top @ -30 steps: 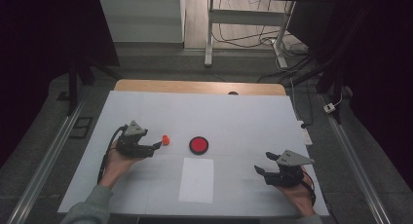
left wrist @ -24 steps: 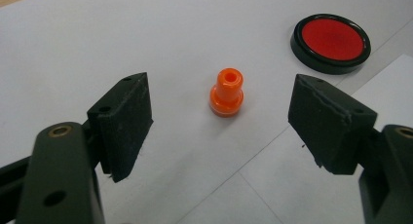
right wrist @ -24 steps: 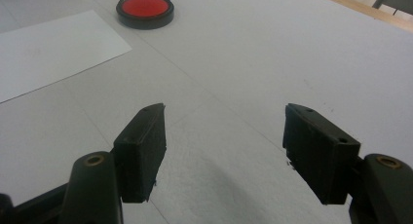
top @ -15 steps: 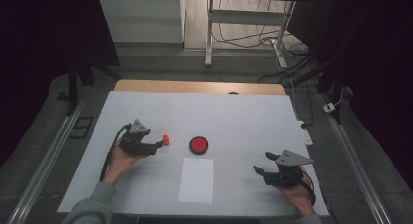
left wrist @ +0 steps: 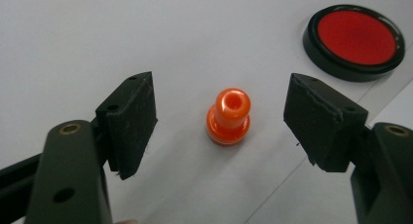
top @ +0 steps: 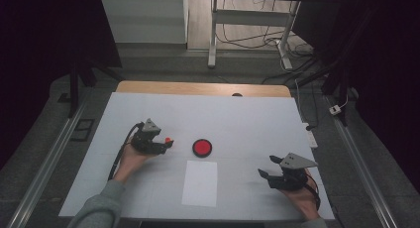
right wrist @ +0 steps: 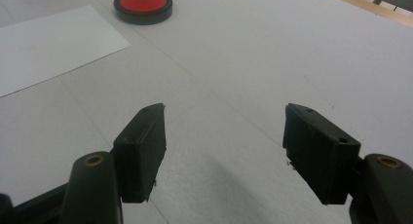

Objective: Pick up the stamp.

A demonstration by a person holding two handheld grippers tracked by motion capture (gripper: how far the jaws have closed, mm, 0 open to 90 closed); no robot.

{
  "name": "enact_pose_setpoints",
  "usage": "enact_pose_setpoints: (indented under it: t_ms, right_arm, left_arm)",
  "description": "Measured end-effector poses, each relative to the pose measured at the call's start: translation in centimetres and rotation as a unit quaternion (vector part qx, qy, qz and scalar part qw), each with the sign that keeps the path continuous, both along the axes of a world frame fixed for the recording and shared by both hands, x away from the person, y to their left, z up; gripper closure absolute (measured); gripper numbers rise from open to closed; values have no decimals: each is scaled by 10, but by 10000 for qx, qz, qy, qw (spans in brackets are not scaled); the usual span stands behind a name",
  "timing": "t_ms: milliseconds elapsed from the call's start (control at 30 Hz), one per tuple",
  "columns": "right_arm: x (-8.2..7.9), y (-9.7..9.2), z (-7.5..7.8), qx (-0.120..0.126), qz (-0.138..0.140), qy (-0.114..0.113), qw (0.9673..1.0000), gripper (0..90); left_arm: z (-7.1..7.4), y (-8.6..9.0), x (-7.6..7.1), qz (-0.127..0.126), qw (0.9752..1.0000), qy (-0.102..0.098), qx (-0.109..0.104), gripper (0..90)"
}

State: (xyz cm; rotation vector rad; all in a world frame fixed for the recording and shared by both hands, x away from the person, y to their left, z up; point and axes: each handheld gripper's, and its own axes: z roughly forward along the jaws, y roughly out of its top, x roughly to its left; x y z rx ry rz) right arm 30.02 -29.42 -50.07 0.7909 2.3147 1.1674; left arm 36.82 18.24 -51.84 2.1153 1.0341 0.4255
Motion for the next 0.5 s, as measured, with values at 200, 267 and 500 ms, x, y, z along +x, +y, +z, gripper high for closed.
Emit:
enact_pose_setpoints:
  t_ms: [200, 267, 500]
  right_arm:
    - [0, 0, 0, 15, 8, -4, 10000, 316]
    - [0, -1, 0, 29, 9, -4, 10000, 316]
    - [0, -1, 0, 5, -9, 8, 10000, 314]
  left_arm:
    - [-4, -7, 5, -75, 9999, 21, 99, 294]
    - [-5, -9, 5, -100, 9999, 26, 133, 307]
    - [-6, -9, 4, -150, 9998, -2, 141, 392]
